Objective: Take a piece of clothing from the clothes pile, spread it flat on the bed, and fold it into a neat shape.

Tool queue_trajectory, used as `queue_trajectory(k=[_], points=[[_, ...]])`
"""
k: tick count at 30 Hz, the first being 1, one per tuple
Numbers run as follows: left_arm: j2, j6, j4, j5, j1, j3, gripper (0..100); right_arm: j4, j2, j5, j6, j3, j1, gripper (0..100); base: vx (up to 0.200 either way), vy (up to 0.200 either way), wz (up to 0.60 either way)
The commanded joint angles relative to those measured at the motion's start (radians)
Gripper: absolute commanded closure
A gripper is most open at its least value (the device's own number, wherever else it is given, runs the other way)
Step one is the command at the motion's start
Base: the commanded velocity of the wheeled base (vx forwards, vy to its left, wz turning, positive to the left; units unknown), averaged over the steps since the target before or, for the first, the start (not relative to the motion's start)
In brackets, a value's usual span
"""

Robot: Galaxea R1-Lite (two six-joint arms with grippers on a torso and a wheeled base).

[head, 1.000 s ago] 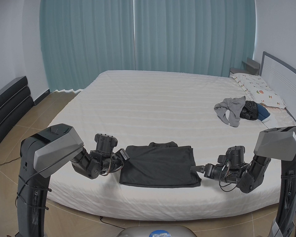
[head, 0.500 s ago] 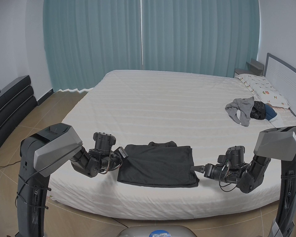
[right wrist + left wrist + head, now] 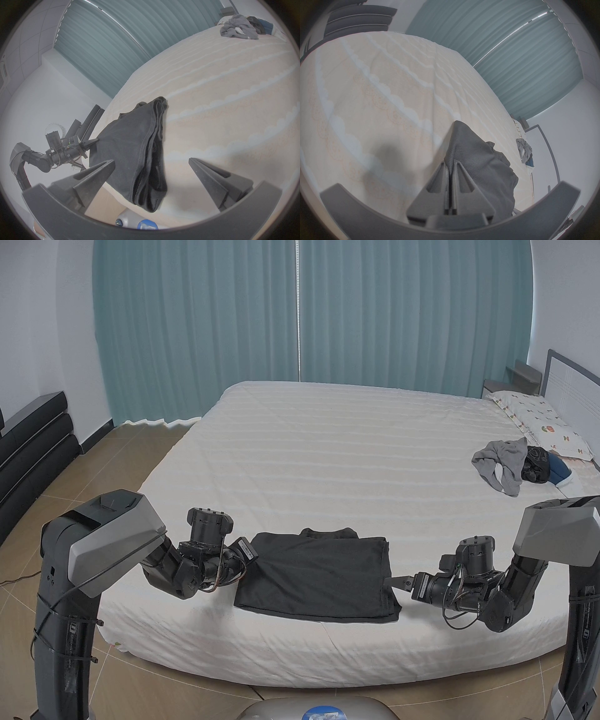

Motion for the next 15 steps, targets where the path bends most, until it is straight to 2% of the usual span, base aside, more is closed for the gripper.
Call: queue_trajectory(k=[1,9,10,15], points=[[-0.002,0.0,0.0,0.0,-0.001,0.001,100,0.0,0.0,0.001,0.0,0.0,0.003,0,0.0,0.0,0.0],[-0.005,0.0,0.004,0.0,-0.004,0.007,100,0.0,0.001,0.001,0.0,0.0,0.003,0,0.0,0.0,0.0],[-0.005,0.0,0.004,0.0,-0.004,0.007,0,0.0,0.001,0.001,0.0,0.0,0.003,0,0.0,0.0,0.0],[-0.005,0.0,0.007,0.0,-0.006,0.007,0,0.001,0.003,0.001,0.0,-0.002,0.009,0,0.0,0.0,0.0]])
